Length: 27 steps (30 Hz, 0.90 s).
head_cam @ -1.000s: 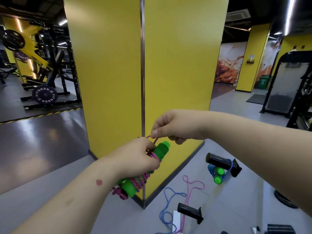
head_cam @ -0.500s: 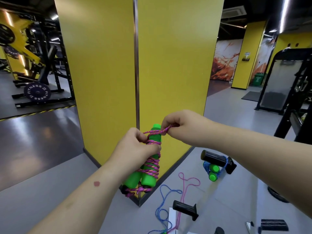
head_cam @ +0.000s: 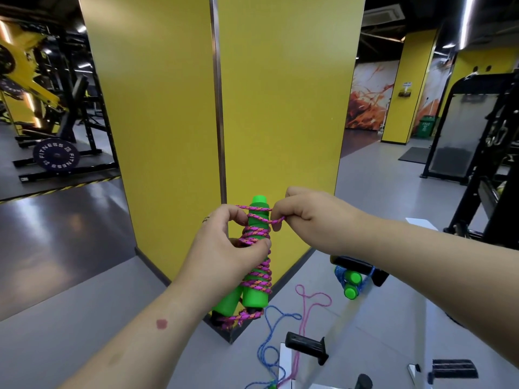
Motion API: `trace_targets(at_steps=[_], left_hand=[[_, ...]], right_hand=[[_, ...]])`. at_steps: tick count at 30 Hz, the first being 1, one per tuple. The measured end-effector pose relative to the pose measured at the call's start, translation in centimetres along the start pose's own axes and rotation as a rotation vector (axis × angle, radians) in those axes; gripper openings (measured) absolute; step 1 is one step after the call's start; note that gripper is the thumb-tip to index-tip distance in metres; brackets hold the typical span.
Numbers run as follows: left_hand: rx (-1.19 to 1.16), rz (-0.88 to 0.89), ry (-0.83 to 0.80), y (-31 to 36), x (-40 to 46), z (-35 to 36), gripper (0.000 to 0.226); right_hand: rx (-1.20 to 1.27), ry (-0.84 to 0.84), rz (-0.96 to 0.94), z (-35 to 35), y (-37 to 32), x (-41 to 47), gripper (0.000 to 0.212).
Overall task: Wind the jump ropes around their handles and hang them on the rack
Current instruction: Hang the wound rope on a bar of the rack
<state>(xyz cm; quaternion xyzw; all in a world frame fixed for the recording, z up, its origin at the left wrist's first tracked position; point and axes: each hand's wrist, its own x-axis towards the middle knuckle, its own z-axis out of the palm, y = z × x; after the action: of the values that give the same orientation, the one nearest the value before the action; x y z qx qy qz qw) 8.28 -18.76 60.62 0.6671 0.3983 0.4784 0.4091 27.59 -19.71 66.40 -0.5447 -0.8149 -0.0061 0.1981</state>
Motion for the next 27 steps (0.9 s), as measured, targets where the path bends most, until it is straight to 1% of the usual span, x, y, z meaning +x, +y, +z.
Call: trace_targets(at_steps=[2, 5, 8, 10, 12, 14, 16, 17, 19, 21, 22, 25, 27], left_hand=[[0.172, 0.065, 0.059, -0.5, 0.0, 0.1, 0.044], [0.254, 0.124, 0.092, -0.7, -0.1, 0.2, 0.053], [0.273, 0.165, 0.064, -1.0, -0.1, 0.0, 0.062], [0.289, 0.203, 0.048, -1.2, -0.1, 0.1, 0.066], [0.279, 0.223, 0.055, -1.2, 0.0, 0.3, 0.065], [0.248, 0.224, 0.087, -1.4, 0.4, 0.2, 0.061], [0.149, 0.141, 0.105, -1.7, 1.0, -0.2, 0.05], [0.044, 0.075, 0.095, -1.8, 1.3, -0.3, 0.042], [-0.256, -0.045, 0.047, -2.0, 1.6, -0.4, 0.024], [-0.502, -0.14, 0.016, -2.0, 1.8, -0.1, 0.01], [-0.579, -0.174, 0.017, -2.2, 2.0, 0.2, 0.008], [-0.709, -0.252, 0.045, -3.2, 2.9, 1.3, 0.009], [-0.693, -0.285, 0.054, -3.9, 3.3, 2.1, 0.009]], right_hand=[[-0.039, -0.019, 0.011, -0.1, 0.0, -0.1, 0.04], [-0.117, -0.019, 0.028, -0.1, -0.2, -0.3, 0.041], [-0.141, -0.035, 0.107, -0.3, -0.2, -0.3, 0.044], [-0.14, -0.055, 0.123, -0.2, -0.2, -0.4, 0.049], [-0.137, -0.073, 0.114, 0.0, -0.4, -0.5, 0.052], [-0.128, -0.087, 0.094, 0.3, -0.6, -0.6, 0.05], [-0.125, -0.105, 0.06, 0.4, -0.7, -0.6, 0.043], [-0.128, -0.109, 0.041, 0.5, -0.7, -0.7, 0.037], [-0.152, -0.104, -0.015, 0.7, -0.5, -1.0, 0.028], [-0.202, -0.108, -0.094, 0.9, 0.1, -1.1, 0.024], [-0.231, -0.119, -0.128, 1.1, 0.4, -1.3, 0.025], [-0.334, -0.11, -0.239, 1.9, 1.6, -1.7, 0.038], [-0.348, -0.035, -0.278, 2.6, 2.6, -1.9, 0.04]])
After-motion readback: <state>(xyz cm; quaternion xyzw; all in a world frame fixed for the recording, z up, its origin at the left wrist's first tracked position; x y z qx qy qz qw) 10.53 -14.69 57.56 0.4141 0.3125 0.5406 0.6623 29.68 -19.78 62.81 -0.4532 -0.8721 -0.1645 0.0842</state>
